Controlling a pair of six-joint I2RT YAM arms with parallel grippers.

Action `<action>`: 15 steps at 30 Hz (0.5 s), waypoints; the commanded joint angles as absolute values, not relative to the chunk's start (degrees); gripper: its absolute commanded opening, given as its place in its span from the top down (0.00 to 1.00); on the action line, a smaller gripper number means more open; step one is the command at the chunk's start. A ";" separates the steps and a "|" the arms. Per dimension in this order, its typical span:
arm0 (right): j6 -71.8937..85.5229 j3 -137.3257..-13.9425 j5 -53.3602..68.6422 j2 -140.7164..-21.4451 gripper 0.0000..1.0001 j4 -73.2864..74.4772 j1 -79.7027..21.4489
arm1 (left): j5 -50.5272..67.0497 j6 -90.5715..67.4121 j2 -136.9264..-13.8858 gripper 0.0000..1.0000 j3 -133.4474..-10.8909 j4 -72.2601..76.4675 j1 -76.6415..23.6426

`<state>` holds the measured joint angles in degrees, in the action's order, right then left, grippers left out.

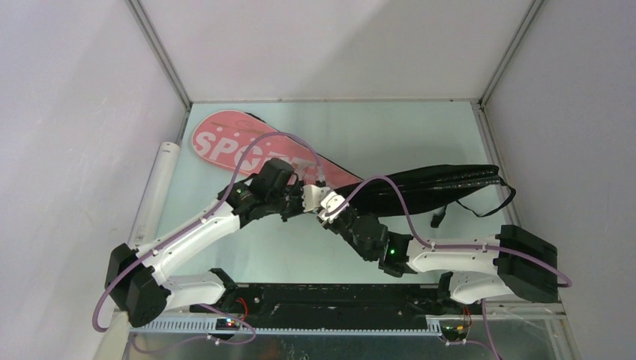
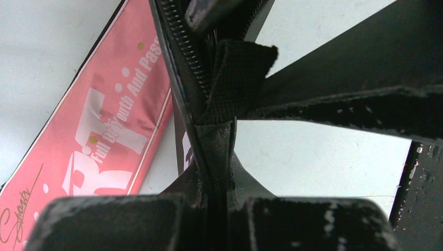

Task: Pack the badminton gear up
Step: Zip the racket bag at the center of the board.

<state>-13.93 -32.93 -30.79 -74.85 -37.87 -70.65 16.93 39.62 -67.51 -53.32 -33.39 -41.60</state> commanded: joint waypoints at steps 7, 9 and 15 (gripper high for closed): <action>-2.19 -52.27 -29.15 -70.74 0.90 9.81 -65.39 | 18.38 38.91 -66.55 1.00 -49.66 -38.71 -41.55; 1.19 -52.15 -19.70 -68.37 1.00 15.76 -60.52 | 16.73 40.26 -65.51 1.00 -48.15 -38.23 -41.57; 3.01 -41.55 -2.21 -59.69 1.00 8.22 -51.20 | 16.43 41.95 -63.29 1.00 -46.51 -38.87 -41.52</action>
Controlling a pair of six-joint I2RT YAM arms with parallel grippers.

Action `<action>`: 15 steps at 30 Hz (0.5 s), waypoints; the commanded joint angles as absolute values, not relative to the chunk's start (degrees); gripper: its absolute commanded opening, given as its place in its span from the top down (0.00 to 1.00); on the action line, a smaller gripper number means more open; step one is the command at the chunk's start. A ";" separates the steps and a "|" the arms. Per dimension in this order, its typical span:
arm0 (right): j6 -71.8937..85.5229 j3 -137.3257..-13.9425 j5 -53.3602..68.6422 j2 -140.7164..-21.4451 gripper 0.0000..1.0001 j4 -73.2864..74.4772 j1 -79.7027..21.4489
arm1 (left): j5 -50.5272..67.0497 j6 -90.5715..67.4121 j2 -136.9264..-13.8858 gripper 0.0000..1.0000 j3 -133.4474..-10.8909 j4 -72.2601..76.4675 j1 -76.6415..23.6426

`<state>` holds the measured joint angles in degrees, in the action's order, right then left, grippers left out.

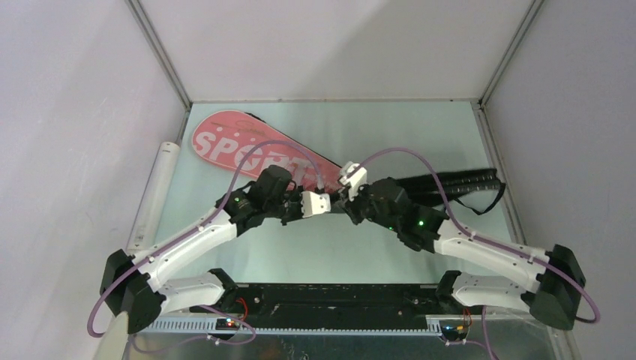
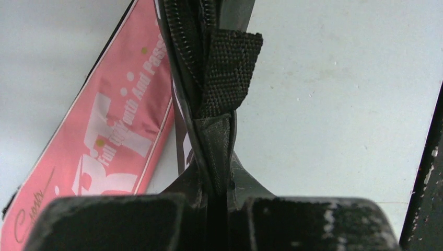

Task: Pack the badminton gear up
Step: Zip the racket bag at the center of the board.

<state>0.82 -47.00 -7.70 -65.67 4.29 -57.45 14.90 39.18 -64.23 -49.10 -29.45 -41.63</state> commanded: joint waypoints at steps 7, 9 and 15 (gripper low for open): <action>4.03 -38.04 -3.92 -59.55 0.59 -1.68 -53.96 | 17.43 37.95 -65.13 1.00 -48.93 -38.08 -41.52; 5.45 -37.37 -7.48 -58.01 0.47 -1.53 -54.96 | 17.11 36.70 -65.87 1.00 -49.77 -38.23 -41.51; 13.65 -29.88 -11.95 -46.40 0.38 -6.37 -60.15 | 18.11 33.65 -66.81 1.00 -51.28 -38.53 -41.33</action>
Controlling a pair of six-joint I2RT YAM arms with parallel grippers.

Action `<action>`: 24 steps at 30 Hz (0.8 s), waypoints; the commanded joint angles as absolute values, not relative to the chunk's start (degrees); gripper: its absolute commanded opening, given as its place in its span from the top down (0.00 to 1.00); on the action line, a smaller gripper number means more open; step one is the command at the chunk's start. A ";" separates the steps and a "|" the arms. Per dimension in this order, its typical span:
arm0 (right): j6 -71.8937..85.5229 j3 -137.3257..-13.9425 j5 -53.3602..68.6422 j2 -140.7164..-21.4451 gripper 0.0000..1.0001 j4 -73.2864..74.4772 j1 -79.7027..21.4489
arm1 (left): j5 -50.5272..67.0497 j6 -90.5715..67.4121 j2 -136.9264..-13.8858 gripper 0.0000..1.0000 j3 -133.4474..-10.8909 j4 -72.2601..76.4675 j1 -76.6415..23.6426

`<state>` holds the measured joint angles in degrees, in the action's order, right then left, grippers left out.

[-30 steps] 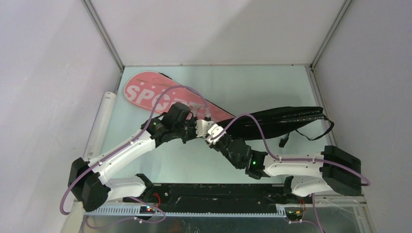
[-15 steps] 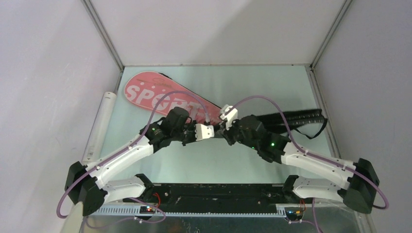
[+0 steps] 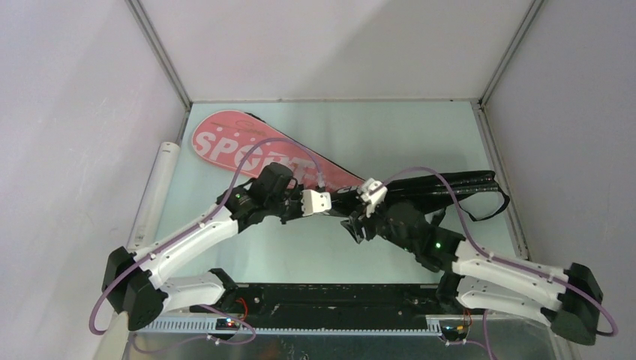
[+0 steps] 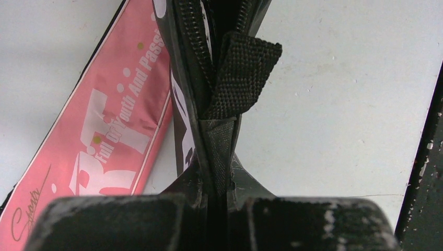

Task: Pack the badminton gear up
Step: Zip the racket bag at the center of the board.

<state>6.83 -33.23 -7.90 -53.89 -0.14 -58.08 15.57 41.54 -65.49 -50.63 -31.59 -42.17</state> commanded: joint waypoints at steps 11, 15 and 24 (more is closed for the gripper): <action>31.61 -18.16 1.92 -63.57 0.47 -49.33 -56.58 | 21.94 30.34 -70.44 1.00 -54.14 -39.75 -41.36; 33.55 -18.60 0.94 -68.29 0.44 -57.51 -55.53 | 22.38 30.11 -70.30 1.00 -53.59 -39.29 -41.35; 34.59 -21.33 -4.36 -71.65 0.42 -60.39 -55.41 | 22.56 30.48 -69.00 1.00 -52.08 -38.03 -41.33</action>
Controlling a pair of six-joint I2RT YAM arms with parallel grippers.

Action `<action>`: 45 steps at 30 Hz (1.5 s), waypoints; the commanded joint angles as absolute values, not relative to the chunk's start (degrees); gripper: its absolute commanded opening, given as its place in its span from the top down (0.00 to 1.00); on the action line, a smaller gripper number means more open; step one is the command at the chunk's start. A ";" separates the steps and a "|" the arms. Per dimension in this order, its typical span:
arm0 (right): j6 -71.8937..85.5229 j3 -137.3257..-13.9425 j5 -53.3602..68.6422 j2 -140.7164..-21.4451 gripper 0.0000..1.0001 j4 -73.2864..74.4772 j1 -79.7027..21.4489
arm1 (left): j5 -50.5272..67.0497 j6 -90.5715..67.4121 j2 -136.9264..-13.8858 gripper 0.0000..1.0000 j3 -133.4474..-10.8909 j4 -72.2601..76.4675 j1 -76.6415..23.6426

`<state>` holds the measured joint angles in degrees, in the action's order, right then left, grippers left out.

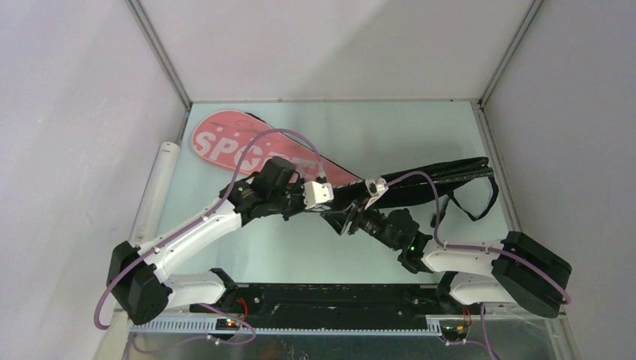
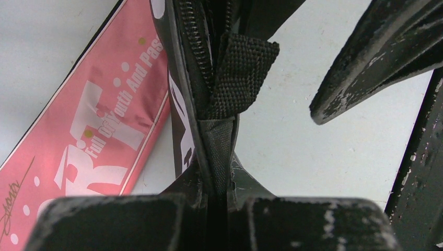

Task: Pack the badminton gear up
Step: Zip the racket bag at the center of the board.

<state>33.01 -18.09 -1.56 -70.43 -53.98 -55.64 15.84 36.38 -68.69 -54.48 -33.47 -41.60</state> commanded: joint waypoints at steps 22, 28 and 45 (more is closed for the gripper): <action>37.70 -26.80 -6.56 -77.14 0.77 -62.44 -55.94 | 24.33 29.97 -69.02 1.00 -51.17 -36.54 -41.36; 39.96 -27.31 -9.67 -77.55 0.90 -62.28 -56.43 | 24.39 29.86 -68.39 1.00 -51.09 -36.59 -41.38; 27.13 -29.19 -39.59 -56.57 1.00 -10.99 -60.15 | 18.85 32.21 -64.03 1.00 -48.26 -35.22 -40.96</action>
<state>32.27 -26.30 -23.86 -61.23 -28.32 -60.23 15.66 35.07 -64.71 -50.26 -29.82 -41.01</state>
